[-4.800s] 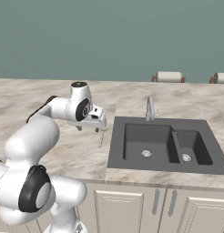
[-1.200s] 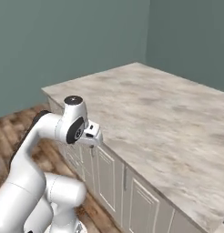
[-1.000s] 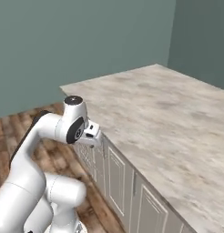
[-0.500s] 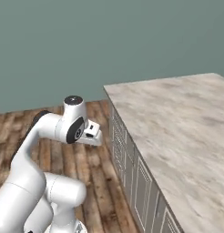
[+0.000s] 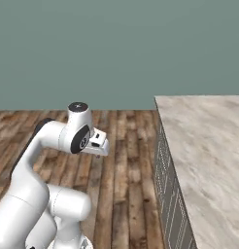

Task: Locate and retrieve the bar soap and dish brush from the cabinet. Place them next to the sink.

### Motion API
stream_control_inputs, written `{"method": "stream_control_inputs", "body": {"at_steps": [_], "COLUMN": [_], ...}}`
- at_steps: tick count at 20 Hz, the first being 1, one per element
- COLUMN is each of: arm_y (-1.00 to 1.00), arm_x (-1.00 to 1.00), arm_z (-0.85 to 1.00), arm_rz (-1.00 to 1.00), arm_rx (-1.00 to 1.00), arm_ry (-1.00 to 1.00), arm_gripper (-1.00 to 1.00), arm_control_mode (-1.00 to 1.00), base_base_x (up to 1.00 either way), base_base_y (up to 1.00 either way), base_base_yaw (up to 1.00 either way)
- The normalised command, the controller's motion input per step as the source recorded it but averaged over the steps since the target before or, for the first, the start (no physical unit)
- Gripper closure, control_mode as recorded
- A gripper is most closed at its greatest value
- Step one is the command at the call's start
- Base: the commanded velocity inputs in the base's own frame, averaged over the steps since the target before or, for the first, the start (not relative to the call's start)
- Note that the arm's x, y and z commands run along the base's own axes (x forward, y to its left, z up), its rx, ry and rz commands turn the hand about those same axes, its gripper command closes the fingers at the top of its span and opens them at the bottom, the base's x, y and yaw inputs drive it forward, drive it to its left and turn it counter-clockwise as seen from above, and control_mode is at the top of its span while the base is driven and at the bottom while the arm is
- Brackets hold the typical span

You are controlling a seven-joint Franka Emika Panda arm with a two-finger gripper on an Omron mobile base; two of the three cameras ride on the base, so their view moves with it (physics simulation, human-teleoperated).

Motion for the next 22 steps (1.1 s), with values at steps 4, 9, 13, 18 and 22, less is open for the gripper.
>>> {"method": "stream_control_inputs", "body": {"at_steps": [4,9,13,18,22], "arm_y": [0.0,0.0,0.0,0.0,0.0], "arm_x": [0.0,0.0,0.0,0.0,0.0], "arm_z": [0.0,0.0,0.0,0.0,0.0], "arm_rz": [0.0,0.0,0.0,0.0,0.0], "arm_rx": [0.0,0.0,0.0,0.0,0.0], "arm_ry": [0.0,0.0,0.0,0.0,0.0], "arm_gripper": [-1.0,-1.0,-1.0,-1.0,-1.0], "arm_control_mode": [1.0,1.0,1.0,1.0,1.0], "base_base_x": [0.0,0.08,0.05,0.21,0.3], "base_base_y": [0.05,0.11,0.21,0.13,0.07], "base_base_yaw": [0.5,0.46,0.4,0.42,0.42]}}
